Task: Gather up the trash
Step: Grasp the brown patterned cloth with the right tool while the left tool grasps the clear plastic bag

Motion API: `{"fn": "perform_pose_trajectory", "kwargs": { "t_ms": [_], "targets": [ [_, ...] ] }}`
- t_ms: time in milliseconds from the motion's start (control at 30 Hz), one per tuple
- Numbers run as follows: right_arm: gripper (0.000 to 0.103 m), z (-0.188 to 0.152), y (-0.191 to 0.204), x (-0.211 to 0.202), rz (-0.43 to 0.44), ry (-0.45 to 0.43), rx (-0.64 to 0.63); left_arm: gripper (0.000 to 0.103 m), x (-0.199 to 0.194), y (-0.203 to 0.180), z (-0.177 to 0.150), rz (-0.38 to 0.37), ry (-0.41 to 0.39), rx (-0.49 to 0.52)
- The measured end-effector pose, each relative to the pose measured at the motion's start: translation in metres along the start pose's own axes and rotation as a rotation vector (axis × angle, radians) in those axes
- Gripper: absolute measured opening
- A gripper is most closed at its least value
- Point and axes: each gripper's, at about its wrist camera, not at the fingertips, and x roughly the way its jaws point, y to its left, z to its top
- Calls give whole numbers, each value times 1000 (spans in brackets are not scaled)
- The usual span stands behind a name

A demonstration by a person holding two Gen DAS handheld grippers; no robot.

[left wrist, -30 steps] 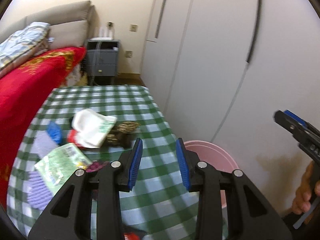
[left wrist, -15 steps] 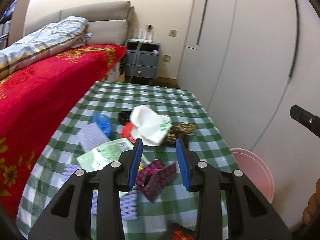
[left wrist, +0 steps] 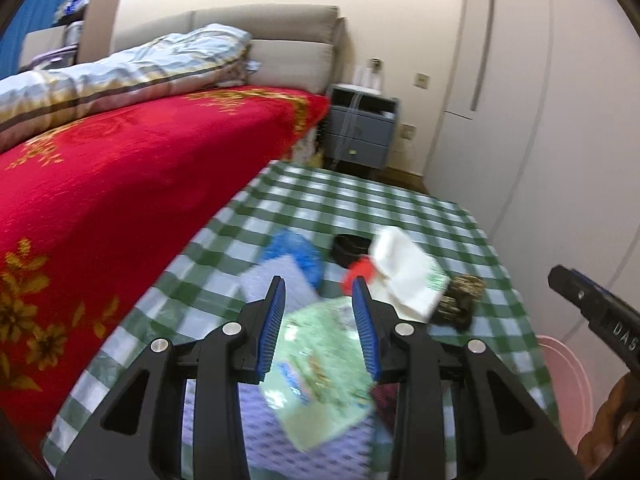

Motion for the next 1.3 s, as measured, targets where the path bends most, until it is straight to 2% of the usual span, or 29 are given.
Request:
{"fn": "perform_pose_trajectory", "kwargs": {
  "t_ms": [167, 233, 300, 467, 700, 767, 800, 900, 967, 1033, 1100, 1167, 1300],
  "targets": [
    [33, -9, 3, 40, 9, 50, 7, 36, 21, 21, 5, 45, 26, -50],
    [37, -13, 2, 55, 19, 76, 16, 42, 29, 27, 7, 44, 40, -78],
    [43, -16, 0, 64, 21, 92, 19, 53, 38, 30, 7, 49, 61, -90],
    [52, -21, -4, 89, 26, 131, 43, 54, 55, 36, 7, 47, 109, -119],
    [52, -19, 5, 110, 24, 161, 23, 53, 70, 37, 6, 41, 159, -116],
    [49, -19, 8, 112, 19, 169, 12, 52, 75, 38, 4, 40, 181, -118],
    [47, -19, 9, 113, 14, 175, 7, 46, 76, 38, 3, 39, 185, -120],
    [31, -18, 9, 114, 15, 178, 4, 33, 77, 37, 3, 29, 194, -121],
    [17, -18, 9, 114, 14, 182, -1, 27, 76, 35, 4, 21, 193, -112],
    [12, -18, 9, 111, 15, 177, -8, 19, 74, 33, 6, 17, 185, -106],
    [10, -17, 9, 105, 15, 167, -14, 15, 70, 32, 8, 13, 171, -100],
    [5, -16, 9, 97, 17, 156, -23, 14, 67, 34, 12, 8, 158, -108],
    [5, -11, 5, 79, 17, 138, -21, 13, 54, 37, 18, -9, 132, -137]
  ]
}}
